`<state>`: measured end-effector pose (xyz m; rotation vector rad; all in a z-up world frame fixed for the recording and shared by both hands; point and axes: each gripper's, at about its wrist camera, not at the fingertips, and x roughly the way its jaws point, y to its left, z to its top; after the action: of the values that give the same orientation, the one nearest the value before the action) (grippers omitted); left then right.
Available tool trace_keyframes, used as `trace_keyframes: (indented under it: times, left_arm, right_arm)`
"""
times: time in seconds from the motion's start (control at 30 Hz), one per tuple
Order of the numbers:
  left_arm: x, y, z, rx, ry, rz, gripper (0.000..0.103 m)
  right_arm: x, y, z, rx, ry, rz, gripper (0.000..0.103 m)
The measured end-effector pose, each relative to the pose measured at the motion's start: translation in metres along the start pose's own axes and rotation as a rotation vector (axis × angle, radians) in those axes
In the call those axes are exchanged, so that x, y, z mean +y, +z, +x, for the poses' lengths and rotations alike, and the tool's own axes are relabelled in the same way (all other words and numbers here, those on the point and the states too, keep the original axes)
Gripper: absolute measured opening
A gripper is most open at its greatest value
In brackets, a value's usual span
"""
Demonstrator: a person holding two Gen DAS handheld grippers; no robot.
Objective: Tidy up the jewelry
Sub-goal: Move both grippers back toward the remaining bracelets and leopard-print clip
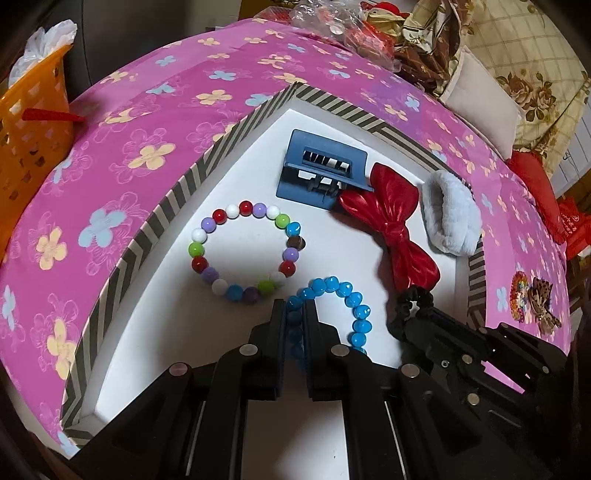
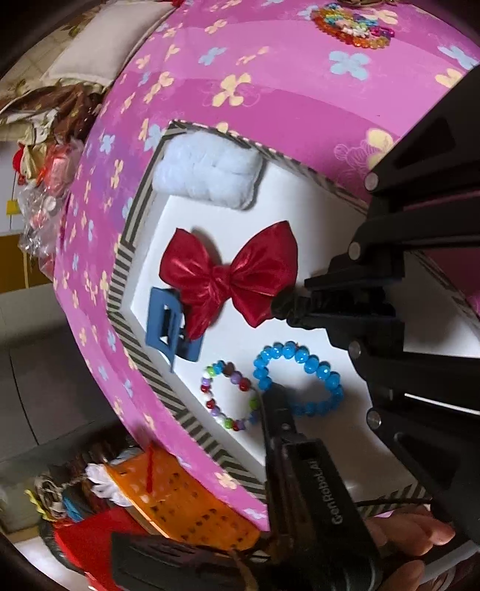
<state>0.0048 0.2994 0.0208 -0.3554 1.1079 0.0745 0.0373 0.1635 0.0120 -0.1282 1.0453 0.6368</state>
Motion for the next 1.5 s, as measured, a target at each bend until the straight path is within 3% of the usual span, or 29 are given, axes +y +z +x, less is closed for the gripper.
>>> trace_keyframes:
  times: [0.07,0.17,0.23,0.33,0.57,0.67,0.83,1.27,1.5]
  left_arm:
    - [0.002,0.0,0.0,0.001,-0.008,-0.01,0.002]
    - [0.008,-0.001,-0.002,0.004,-0.052,-0.048,0.003]
    - [0.01,-0.002,-0.008,0.001,-0.062,-0.058,0.017]
    - [0.012,-0.004,-0.022,-0.027,-0.055,-0.06,0.028]
    - [-0.004,-0.019,-0.066,-0.12,0.006,-0.004,0.03]
    - [-0.02,-0.03,-0.079,-0.155,0.028,0.03,0.03]
    - [-0.057,-0.053,-0.094,-0.205,0.041,0.082,0.03]
    - [-0.161,-0.097,-0.085,-0.206,0.026,0.269,0.03]
    - [-0.191,-0.103,-0.075,-0.19,0.016,0.302,0.03]
  right_arm:
    - [-0.002,0.0,-0.004,-0.003,0.029,0.008,0.021]
    - [0.0,-0.004,-0.018,-0.033,0.027,0.009,0.056]
    - [0.001,-0.006,-0.031,-0.048,0.044,0.007,0.057]
    - [-0.002,-0.014,-0.055,-0.086,0.047,0.011,0.058]
    - [-0.03,-0.05,-0.121,-0.21,-0.013,0.047,0.072]
    - [-0.05,-0.071,-0.143,-0.219,-0.057,0.09,0.085]
    - [-0.083,-0.103,-0.169,-0.23,-0.106,0.154,0.085]
    - [-0.163,-0.174,-0.22,-0.267,-0.134,0.386,0.085]
    - [-0.183,-0.192,-0.219,-0.232,-0.209,0.383,0.085]
